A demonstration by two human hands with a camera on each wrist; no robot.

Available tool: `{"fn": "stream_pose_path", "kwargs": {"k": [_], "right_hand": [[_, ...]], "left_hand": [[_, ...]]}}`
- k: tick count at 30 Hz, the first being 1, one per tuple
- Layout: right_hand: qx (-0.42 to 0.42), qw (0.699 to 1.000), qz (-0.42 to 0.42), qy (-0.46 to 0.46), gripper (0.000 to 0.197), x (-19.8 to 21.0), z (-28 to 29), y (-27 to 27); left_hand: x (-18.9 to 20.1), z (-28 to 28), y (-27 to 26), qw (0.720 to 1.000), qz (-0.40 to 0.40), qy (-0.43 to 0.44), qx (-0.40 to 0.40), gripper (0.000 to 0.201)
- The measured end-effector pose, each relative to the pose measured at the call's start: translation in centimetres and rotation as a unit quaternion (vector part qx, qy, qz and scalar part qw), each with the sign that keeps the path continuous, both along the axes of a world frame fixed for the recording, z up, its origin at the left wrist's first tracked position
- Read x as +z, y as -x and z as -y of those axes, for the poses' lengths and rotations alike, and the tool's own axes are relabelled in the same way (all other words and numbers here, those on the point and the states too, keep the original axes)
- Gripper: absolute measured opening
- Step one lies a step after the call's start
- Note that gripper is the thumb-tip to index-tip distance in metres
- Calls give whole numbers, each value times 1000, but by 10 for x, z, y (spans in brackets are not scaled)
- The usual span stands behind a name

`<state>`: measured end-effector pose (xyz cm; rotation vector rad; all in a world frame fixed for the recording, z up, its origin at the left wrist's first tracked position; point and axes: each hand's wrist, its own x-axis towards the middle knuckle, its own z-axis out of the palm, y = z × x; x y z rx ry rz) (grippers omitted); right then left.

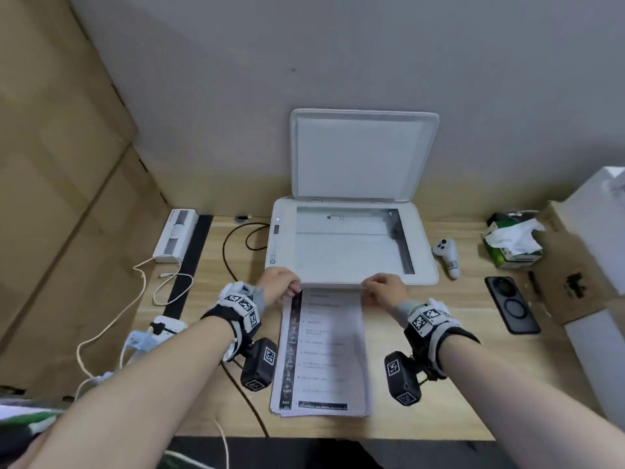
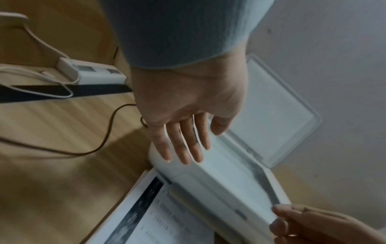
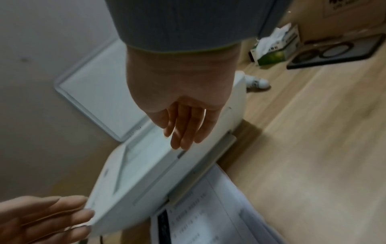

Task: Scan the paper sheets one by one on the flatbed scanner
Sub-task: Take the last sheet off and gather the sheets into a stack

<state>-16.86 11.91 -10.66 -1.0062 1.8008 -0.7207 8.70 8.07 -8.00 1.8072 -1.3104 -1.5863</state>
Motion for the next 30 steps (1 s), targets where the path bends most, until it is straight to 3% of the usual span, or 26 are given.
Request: {"fn": "stream_pose_path", "kwargs": {"k": [7, 11, 15, 19, 21, 23, 26, 30], "right_hand": [[-27, 997, -19, 67, 19, 77, 65, 27], [-77, 989, -66, 109, 32, 110, 122, 48], [-124, 979, -87, 135, 34, 139, 174, 67], [-195, 966, -108, 134, 55, 135, 227, 91], [-208, 963, -119, 123, 66, 129, 240, 98], [-210, 964, -112, 117, 65, 121, 249, 103], [-208, 967, -87, 117, 54, 112, 251, 104], [-211, 966, -60, 137, 60, 108, 238, 98]], "left_hand": [[68, 63, 20, 995, -41, 90, 27, 23], [96, 120, 32, 987, -52, 133, 78, 30], [110, 181, 43, 981, -58, 139, 124, 51], [104, 237, 57, 979, -42, 132, 149, 58], [100, 248, 61, 978, -35, 136, 154, 43], [94, 255, 66, 973, -27, 147, 176, 30], [90, 253, 68, 964, -20, 175, 200, 35], [94, 235, 62, 964, -8, 181, 195, 32]]}}
